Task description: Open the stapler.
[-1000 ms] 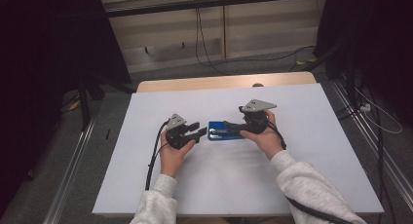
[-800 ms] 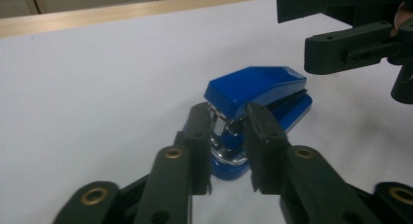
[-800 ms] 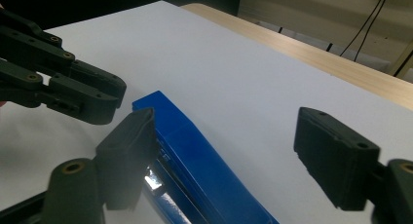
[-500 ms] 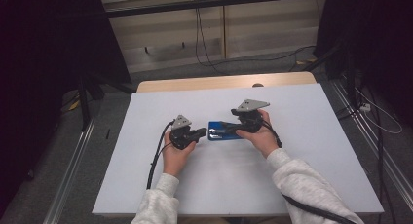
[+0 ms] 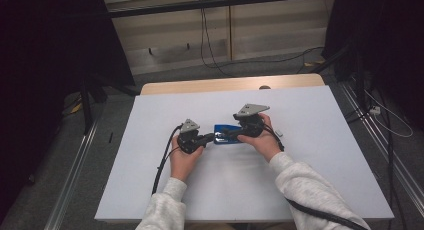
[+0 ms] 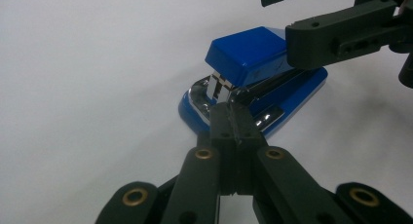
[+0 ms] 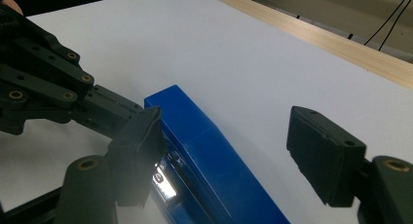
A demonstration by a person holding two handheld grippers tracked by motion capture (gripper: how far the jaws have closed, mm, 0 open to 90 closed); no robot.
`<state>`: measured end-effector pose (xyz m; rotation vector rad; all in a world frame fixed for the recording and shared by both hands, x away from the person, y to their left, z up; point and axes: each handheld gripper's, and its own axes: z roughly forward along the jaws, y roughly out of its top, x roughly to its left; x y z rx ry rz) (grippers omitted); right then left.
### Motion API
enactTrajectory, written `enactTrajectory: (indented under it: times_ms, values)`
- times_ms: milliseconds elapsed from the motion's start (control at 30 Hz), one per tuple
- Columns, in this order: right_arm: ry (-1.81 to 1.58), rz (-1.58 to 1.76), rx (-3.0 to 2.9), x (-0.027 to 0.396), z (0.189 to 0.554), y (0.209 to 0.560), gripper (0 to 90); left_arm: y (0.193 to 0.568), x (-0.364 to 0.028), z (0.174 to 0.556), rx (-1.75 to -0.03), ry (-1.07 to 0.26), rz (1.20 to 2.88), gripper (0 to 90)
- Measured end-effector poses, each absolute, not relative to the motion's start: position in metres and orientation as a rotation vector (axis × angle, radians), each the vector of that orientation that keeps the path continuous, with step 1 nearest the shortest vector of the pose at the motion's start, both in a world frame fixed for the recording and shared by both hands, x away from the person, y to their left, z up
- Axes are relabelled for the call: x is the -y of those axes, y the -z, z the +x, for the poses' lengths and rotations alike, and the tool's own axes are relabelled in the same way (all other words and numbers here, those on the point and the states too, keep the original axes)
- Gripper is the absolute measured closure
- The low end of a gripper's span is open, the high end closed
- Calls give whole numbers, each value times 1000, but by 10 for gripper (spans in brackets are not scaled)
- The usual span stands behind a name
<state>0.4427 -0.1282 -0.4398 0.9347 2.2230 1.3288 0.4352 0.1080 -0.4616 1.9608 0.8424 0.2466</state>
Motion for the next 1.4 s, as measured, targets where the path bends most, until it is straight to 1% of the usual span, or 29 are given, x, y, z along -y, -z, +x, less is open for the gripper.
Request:
enactTrajectory:
  times_ms: [867,1033,1233,1400]
  values:
    - [-1291,921,-2252,125,443,447,265,462,-104,436,-847,-252,1956,900]
    - [-1273,900,-2272,121,445,447,265,462,-101,435,-827,-231,1977,900]
    - [-1259,879,-2300,119,448,448,286,462,-96,434,-821,-223,1989,900]
    - [-1232,811,-2349,115,450,447,369,463,-96,435,-820,-222,1988,900]
